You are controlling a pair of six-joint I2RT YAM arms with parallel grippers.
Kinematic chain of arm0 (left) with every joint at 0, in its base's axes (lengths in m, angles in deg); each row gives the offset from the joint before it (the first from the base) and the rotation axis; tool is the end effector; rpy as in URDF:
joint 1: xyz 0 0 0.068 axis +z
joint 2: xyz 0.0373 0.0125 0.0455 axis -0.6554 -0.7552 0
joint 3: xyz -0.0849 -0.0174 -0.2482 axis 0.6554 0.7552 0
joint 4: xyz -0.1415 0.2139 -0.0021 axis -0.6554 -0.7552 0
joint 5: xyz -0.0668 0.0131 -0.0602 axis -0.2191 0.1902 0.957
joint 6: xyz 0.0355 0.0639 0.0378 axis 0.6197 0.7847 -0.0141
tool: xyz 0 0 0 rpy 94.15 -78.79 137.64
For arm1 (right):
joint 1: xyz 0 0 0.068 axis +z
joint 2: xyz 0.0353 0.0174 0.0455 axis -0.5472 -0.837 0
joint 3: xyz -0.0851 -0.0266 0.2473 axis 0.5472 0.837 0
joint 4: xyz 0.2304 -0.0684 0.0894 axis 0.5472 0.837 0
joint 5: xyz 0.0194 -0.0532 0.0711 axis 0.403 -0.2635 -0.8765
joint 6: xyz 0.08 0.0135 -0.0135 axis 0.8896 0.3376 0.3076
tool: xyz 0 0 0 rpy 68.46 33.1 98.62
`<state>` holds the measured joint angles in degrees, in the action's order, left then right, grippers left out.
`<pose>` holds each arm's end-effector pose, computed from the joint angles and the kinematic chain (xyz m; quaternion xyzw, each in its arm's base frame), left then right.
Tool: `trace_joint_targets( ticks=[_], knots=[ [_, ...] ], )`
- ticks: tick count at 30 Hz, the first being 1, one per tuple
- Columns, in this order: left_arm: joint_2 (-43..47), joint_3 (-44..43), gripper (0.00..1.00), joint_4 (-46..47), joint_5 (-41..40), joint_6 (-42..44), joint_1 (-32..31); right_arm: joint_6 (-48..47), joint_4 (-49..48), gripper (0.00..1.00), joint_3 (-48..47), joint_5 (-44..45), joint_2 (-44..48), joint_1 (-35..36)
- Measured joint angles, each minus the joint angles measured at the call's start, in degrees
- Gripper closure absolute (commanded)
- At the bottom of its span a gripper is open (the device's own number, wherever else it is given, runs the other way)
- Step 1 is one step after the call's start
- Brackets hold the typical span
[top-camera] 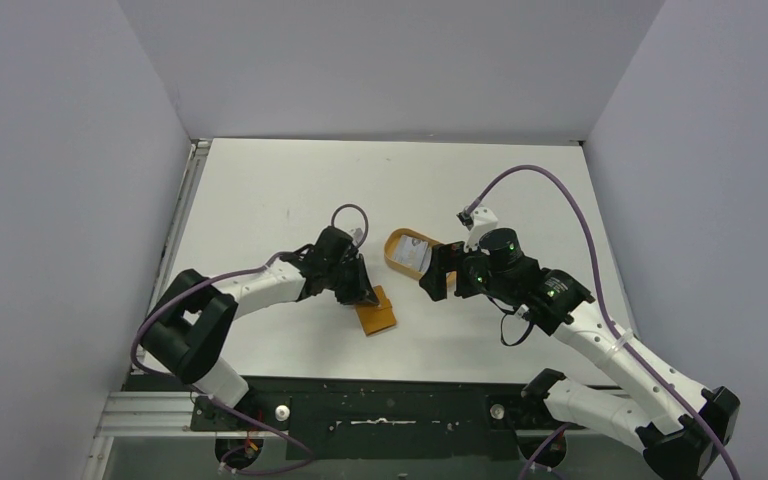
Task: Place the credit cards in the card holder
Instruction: Place the card holder at the center of the board.
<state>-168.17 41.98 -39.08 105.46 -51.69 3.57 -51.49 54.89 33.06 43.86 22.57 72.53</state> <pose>0.2423 -0.2133 0.1325 -0.0194 0.9358 -0.3239 0.1380 0.1743 0.1533 0.2796 -0.1257 0.8834 0.2857 0.3495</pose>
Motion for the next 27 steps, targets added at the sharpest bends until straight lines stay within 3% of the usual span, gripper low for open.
trace_joint_targets(
  ticks=[27],
  knots=[
    [-2.03, 1.01, 1.0, -0.79, -0.42, 0.35, 0.0, -0.22, 0.09, 0.03, 0.02, 0.07, -0.33, 0.0]
  ],
)
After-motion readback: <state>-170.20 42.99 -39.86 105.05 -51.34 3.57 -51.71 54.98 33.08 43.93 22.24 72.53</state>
